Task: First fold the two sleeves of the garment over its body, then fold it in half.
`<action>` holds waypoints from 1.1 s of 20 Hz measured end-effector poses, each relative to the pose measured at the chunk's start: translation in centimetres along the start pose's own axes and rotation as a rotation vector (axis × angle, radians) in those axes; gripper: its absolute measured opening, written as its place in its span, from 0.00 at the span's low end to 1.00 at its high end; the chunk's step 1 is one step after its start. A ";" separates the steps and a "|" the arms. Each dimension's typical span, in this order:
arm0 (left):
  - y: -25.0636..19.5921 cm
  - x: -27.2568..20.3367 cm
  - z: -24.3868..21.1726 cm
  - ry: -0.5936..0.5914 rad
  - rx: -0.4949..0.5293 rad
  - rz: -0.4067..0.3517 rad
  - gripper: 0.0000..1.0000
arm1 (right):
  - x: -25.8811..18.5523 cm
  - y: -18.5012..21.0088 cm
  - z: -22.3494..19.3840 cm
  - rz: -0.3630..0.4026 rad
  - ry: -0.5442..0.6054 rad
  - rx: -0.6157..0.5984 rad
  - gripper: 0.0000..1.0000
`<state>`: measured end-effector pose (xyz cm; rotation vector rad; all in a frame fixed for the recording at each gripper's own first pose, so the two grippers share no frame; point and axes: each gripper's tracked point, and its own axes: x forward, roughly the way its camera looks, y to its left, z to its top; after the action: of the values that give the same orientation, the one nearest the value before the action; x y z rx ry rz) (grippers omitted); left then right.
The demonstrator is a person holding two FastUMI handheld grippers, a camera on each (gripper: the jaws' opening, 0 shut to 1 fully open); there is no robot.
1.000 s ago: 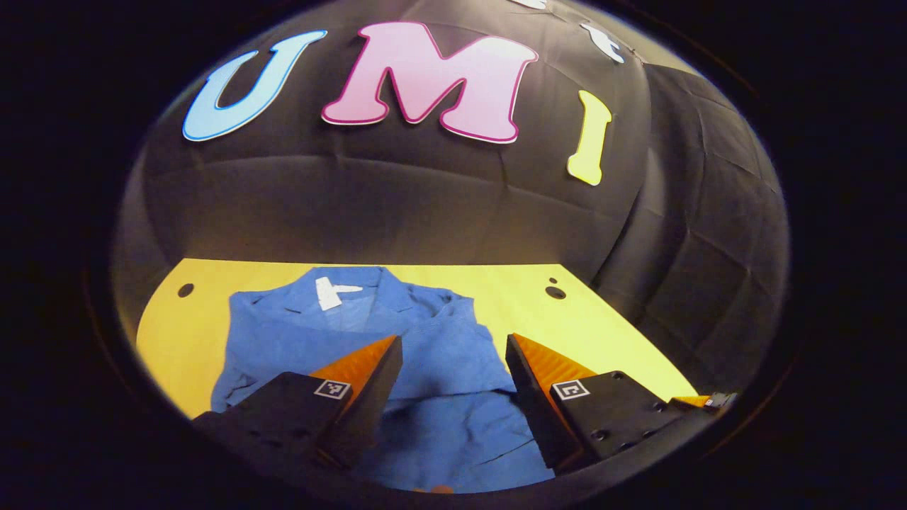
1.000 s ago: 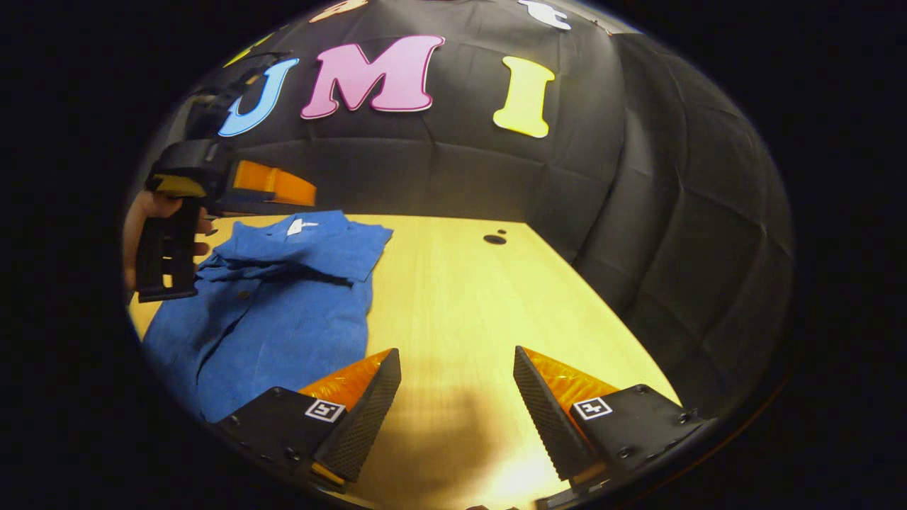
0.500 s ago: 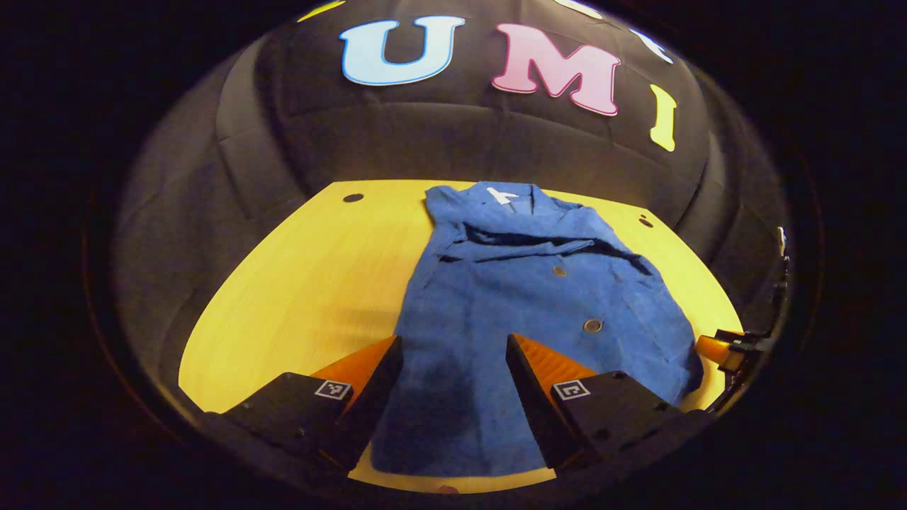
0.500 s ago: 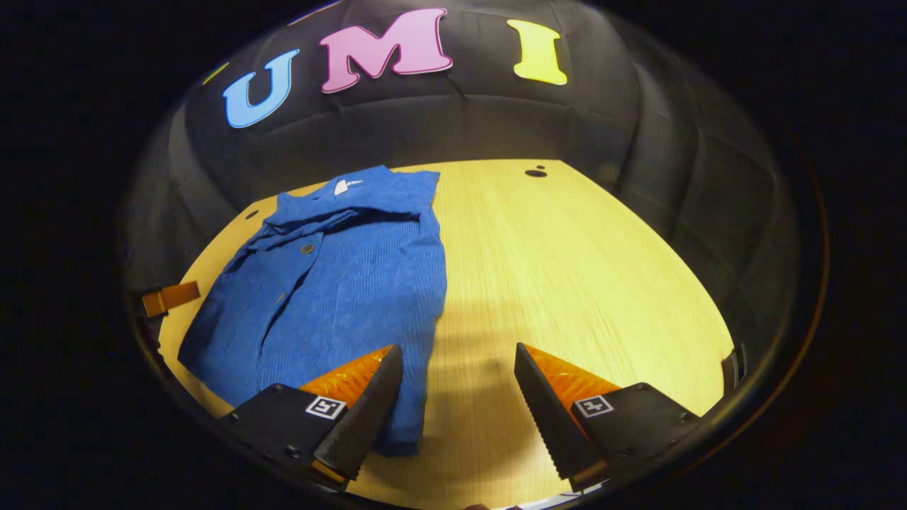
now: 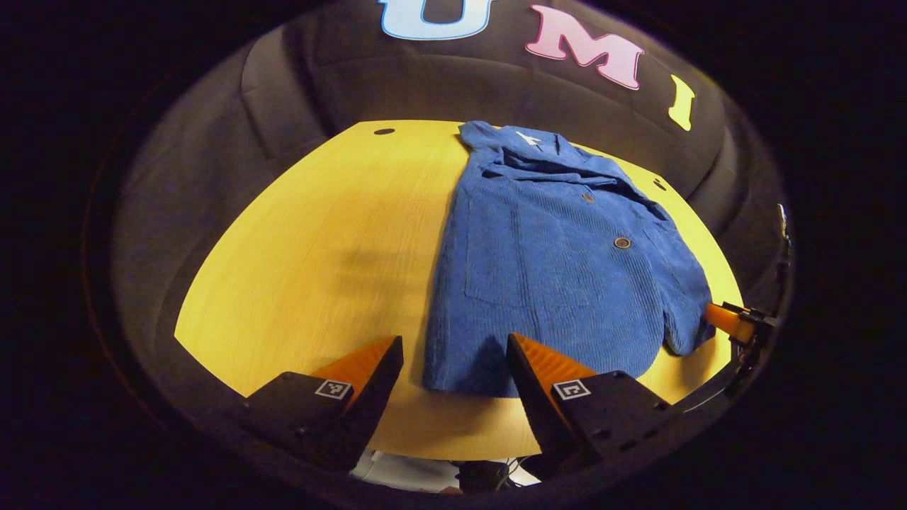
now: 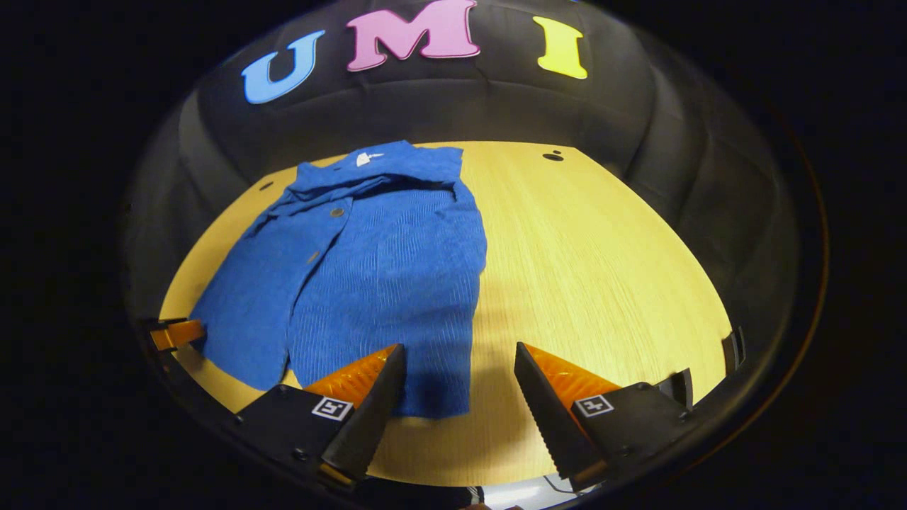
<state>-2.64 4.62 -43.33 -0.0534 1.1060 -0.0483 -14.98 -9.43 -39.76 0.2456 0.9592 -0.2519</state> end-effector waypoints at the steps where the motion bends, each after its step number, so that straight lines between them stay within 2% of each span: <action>1: -0.1 -0.1 0.0 -0.006 0.029 0.018 0.86 | 0.3 0.2 -0.6 -0.001 0.017 0.004 0.98; 4: -1.1 0.7 0.1 0.013 0.108 0.024 0.86 | 0.7 0.5 -1.7 -0.007 0.070 0.005 0.98; 5: -1.7 0.8 0.2 0.016 0.118 0.016 0.82 | 0.6 0.9 -1.5 0.003 0.060 0.000 1.00; 6: -2.1 1.0 0.4 0.014 0.130 0.008 0.70 | 0.5 1.0 -1.9 0.008 0.081 -0.001 0.99; 7: -2.6 1.2 0.7 0.013 0.134 0.003 0.66 | 0.4 1.4 -1.6 0.010 0.078 0.003 0.85; 8: -2.9 1.3 0.7 0.017 0.130 -0.001 0.54 | 0.6 1.6 -1.6 0.007 0.091 -0.001 0.69; 9: -3.1 1.2 0.7 0.020 0.123 -0.006 0.50 | 0.9 1.9 -1.4 0.008 0.089 -0.008 0.53; 10: -3.3 1.3 0.7 0.021 0.112 -0.001 0.40 | 0.8 2.3 -1.4 0.023 0.097 -0.004 0.58; 12: -3.9 1.5 0.9 0.025 0.090 -0.013 0.18 | 1.4 2.4 -0.9 0.020 0.096 0.014 0.26; 13: -4.2 1.5 0.9 0.028 0.092 -0.035 0.08 | 1.5 2.5 -0.9 0.035 0.097 -0.003 0.26; 14: -4.5 1.5 1.0 0.030 0.093 -0.060 0.08 | 1.5 2.5 -0.7 0.036 0.092 0.006 0.26; 15: -4.4 1.4 1.3 0.028 0.082 -0.063 0.08 | 1.4 3.1 -0.6 0.066 0.083 0.006 0.09; 16: -4.8 1.6 1.1 0.034 0.056 -0.093 0.00 | 1.3 2.8 -0.6 0.089 0.087 -0.011 0.09; 17: -5.6 1.4 1.3 0.040 0.050 -0.144 0.00 | 2.1 3.4 -0.7 0.113 0.089 -0.019 0.03; 19: -6.1 1.4 1.3 0.046 0.033 -0.167 0.00 | 1.5 3.3 -0.1 0.144 0.090 0.000 0.01; 22: -6.3 1.2 2.5 0.027 0.037 -0.155 0.00 | 1.4 3.5 2.3 0.164 0.063 0.043 0.01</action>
<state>0.11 -1.73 -42.87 -0.1058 1.1262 -0.2090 -11.33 -6.99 -39.29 0.3715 0.9908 -0.1153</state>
